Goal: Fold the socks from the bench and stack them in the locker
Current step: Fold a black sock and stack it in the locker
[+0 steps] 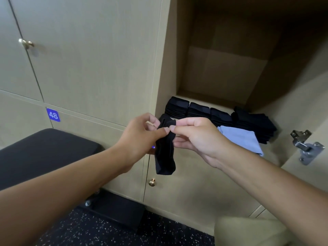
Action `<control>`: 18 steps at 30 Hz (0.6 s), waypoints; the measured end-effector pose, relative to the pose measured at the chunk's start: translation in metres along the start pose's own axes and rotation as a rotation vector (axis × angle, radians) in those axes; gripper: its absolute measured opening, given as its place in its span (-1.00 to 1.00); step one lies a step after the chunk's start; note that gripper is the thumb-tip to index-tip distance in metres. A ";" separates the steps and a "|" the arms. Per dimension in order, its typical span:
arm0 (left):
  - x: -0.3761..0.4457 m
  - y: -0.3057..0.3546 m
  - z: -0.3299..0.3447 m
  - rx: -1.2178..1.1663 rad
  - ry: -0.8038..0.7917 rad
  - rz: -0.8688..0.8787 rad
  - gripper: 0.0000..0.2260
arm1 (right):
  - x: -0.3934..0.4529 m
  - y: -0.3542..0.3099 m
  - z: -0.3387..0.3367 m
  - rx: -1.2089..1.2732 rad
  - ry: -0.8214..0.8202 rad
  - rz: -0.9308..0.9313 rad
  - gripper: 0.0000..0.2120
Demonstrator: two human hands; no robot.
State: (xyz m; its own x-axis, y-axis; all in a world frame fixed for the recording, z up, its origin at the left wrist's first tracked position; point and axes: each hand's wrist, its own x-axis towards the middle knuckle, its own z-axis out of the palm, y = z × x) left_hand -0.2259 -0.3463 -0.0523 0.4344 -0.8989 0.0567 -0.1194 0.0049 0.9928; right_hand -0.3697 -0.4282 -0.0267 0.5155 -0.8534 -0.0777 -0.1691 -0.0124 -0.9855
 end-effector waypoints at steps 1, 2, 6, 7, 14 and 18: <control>0.000 0.000 0.001 -0.013 -0.008 -0.007 -0.82 | 0.000 0.000 -0.001 0.001 0.002 -0.001 -0.71; 0.001 0.001 0.002 -0.031 -0.020 -0.012 -0.82 | 0.001 0.000 -0.003 0.004 0.000 -0.003 -0.71; -0.002 0.005 0.007 -0.101 -0.070 -0.024 -0.75 | 0.002 0.002 -0.007 -0.038 -0.061 -0.023 -0.66; -0.003 0.007 0.008 -0.137 -0.077 -0.038 -0.72 | 0.002 0.002 -0.009 -0.050 -0.074 -0.033 -0.61; -0.003 0.010 0.008 -0.153 -0.120 -0.043 -0.65 | 0.009 0.010 -0.016 -0.111 0.042 -0.087 -0.77; 0.004 0.009 0.000 0.043 0.140 0.118 -0.96 | 0.014 0.008 -0.022 -0.064 0.079 -0.123 -0.72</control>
State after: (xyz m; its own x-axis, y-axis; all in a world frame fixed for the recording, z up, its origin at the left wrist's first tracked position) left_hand -0.2252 -0.3493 -0.0433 0.5347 -0.8236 0.1891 -0.2133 0.0849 0.9733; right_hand -0.3826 -0.4516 -0.0318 0.4684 -0.8816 0.0574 -0.1638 -0.1504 -0.9750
